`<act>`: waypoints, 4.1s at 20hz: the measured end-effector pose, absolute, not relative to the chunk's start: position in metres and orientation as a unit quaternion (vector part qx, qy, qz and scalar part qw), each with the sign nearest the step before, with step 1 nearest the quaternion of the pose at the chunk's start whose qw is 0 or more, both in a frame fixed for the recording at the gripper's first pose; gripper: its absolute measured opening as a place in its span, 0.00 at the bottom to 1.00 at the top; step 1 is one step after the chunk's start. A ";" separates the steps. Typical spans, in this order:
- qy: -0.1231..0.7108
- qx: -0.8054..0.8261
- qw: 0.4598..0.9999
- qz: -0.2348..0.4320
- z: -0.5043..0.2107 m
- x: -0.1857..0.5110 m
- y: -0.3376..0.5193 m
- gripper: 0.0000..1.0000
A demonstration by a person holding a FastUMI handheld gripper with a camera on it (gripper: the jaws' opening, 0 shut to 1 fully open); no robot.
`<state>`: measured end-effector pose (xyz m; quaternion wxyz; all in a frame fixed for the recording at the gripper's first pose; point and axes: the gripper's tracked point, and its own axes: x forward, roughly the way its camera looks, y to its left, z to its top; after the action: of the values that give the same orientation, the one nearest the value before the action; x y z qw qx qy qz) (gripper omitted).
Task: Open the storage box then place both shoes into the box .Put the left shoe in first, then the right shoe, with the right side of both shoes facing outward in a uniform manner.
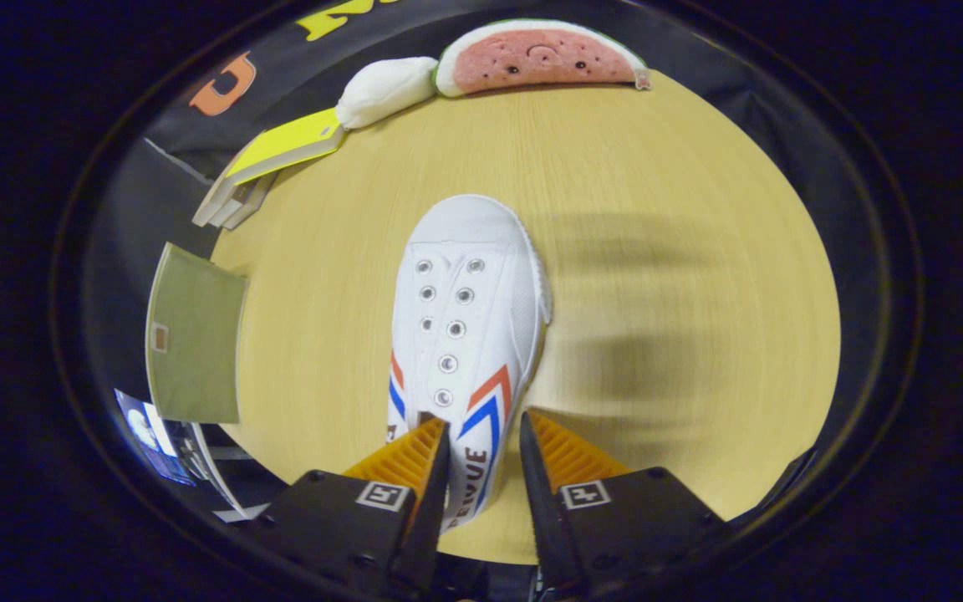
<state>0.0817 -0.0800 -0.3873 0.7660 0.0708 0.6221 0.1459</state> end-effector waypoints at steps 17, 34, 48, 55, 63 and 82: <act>0.602 0.189 0.765 0.128 -0.286 0.022 0.002 0.06; 0.565 0.170 0.778 0.218 -0.170 -0.037 0.276 0.06; 0.626 0.127 0.763 0.102 -0.247 -0.042 0.373 0.06; 0.640 0.099 0.762 -0.002 -0.281 -0.038 0.359 0.06; 0.654 0.049 0.755 -0.021 -0.301 -0.038 0.358 0.10; 0.430 -0.009 0.899 0.079 -0.179 -0.002 0.337 0.78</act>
<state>-0.0023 0.3373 -0.1786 0.8994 -0.0090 0.4300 0.0786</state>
